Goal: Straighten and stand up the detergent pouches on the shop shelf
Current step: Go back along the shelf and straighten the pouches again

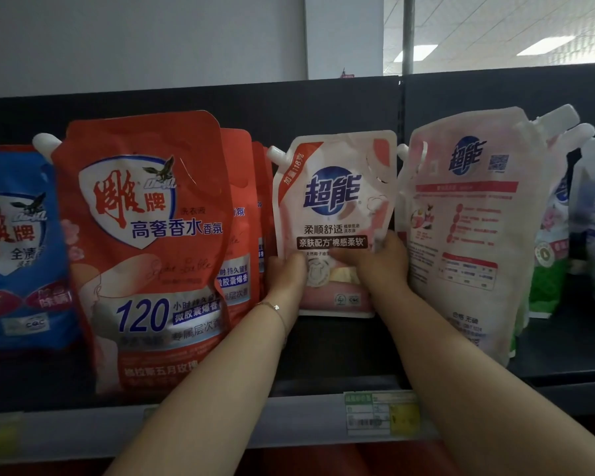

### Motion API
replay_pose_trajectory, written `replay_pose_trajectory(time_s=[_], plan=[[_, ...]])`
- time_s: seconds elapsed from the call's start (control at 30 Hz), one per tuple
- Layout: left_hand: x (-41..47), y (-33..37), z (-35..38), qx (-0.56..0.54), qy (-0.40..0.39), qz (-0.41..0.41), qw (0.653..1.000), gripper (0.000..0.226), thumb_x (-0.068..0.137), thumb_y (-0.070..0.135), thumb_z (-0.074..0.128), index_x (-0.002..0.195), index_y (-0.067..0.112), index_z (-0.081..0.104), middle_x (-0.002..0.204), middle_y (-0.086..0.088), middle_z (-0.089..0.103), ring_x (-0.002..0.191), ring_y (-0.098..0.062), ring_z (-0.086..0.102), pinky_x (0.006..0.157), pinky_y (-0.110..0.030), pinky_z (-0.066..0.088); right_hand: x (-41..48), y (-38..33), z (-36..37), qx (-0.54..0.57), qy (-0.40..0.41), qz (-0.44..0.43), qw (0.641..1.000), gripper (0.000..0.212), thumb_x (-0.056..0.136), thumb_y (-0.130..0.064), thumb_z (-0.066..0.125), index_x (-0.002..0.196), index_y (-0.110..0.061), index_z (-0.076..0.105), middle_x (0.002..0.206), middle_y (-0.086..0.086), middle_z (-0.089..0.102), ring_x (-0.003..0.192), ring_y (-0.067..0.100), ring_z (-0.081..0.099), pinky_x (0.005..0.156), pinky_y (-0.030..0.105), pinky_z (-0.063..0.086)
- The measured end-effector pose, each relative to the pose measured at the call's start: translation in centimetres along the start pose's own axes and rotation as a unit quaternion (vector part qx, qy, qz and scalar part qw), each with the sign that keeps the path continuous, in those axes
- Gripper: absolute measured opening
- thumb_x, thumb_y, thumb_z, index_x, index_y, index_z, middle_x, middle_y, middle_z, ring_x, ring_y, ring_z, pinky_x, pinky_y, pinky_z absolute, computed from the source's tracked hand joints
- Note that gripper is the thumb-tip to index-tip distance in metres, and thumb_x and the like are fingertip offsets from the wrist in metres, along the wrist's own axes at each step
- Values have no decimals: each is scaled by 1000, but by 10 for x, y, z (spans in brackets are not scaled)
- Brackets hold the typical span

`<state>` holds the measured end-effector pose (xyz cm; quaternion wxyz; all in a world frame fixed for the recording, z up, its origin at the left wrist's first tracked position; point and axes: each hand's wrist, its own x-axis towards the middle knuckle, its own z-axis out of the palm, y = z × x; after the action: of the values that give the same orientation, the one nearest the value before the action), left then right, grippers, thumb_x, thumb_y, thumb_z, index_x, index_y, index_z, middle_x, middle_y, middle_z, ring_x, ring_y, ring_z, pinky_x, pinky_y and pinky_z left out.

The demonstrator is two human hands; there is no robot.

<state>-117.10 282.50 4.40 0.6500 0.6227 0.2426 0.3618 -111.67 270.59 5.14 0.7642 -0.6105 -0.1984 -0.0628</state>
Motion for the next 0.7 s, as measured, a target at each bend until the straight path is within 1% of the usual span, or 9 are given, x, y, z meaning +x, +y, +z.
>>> replay_pose_trajectory(time_s=[0.1, 0.2, 0.27, 0.33, 0.4, 0.43, 0.53, 0.6, 0.7], plan=[[-6, 0, 0, 23, -14, -1, 1000, 45, 70, 24, 64, 110, 10, 50, 109, -9, 63, 100, -27, 62, 94, -43, 52, -2, -2, 2, -42, 41, -68, 996, 74, 61, -8, 89, 116, -17, 40, 110, -6, 55, 101, 11, 57, 74, 16, 44], [-12, -1, 1, 56, -27, 16, 998, 58, 64, 23, 73, 111, 10, 43, 113, -11, 58, 103, -26, 60, 95, -41, 51, -4, 2, 4, -136, 43, -161, 977, 95, 64, -12, 88, 139, -18, 29, 137, 3, 37, 128, 18, 40, 104, 31, 39], [-14, -2, 2, 94, -29, 35, 995, 84, 47, 32, 71, 120, 5, 39, 120, -13, 53, 112, -27, 56, 99, -41, 48, -9, 5, 6, -239, 35, -215, 946, 85, 72, -15, 82, 140, -15, 31, 142, 9, 28, 133, 22, 30, 109, 34, 34], [-15, -2, 2, 117, -33, 35, 992, 94, 47, 35, 74, 126, 4, 34, 124, -10, 51, 119, -25, 52, 103, -41, 45, -16, 3, 6, -338, 64, -280, 896, 64, 75, -18, 78, 129, -11, 45, 148, 17, 27, 137, 31, 25, 113, 43, 32], [-16, -4, 2, 148, -25, 40, 988, 95, 50, 42, 74, 128, 6, 32, 128, -8, 49, 123, -26, 48, 105, -42, 43, -23, 2, 8, -412, 98, -347, 837, 47, 70, -16, 77, 112, -8, 57, 139, 20, 42, 130, 37, 38, 104, 47, 38], [-16, -5, 1, 174, -12, 51, 983, 96, 50, 46, 70, 129, 7, 32, 132, -10, 47, 126, -27, 45, 106, -44, 41, -25, 3, 9, -429, 94, -369, 819, 37, 69, -15, 77, 102, -8, 61, 124, 18, 54, 117, 36, 50, 93, 47, 46], [-15, -3, -1, 265, 7, 64, 962, 89, 69, 49, 69, 136, 7, 28, 144, -15, 35, 137, -33, 32, 114, -44, 29, -33, -2, 8, -470, 10, -315, 824, 15, 84, -27, 62, 82, -13, 60, 81, 7, 63, 76, 27, 62, 67, 39, 53], [-16, -3, -3, 344, -11, 21, 939, 93, 82, 51, 65, 146, 7, 14, 154, -17, 16, 144, -34, 15, 118, -42, 18, -32, -4, 5, -516, -45, -220, 827, 31, 89, -42, 51, 80, -14, 61, 78, 5, 64, 75, 26, 63, 70, 37, 53], [-17, -7, -5, 371, -32, 13, 928, 115, 71, 50, 78, 148, 6, 4, 156, -18, 6, 146, -34, 9, 117, -41, 17, -31, -4, 4, -507, -82, -144, 846, 42, 89, -51, 46, 86, -14, 64, 84, 4, 65, 79, 24, 62, 76, 38, 54]])
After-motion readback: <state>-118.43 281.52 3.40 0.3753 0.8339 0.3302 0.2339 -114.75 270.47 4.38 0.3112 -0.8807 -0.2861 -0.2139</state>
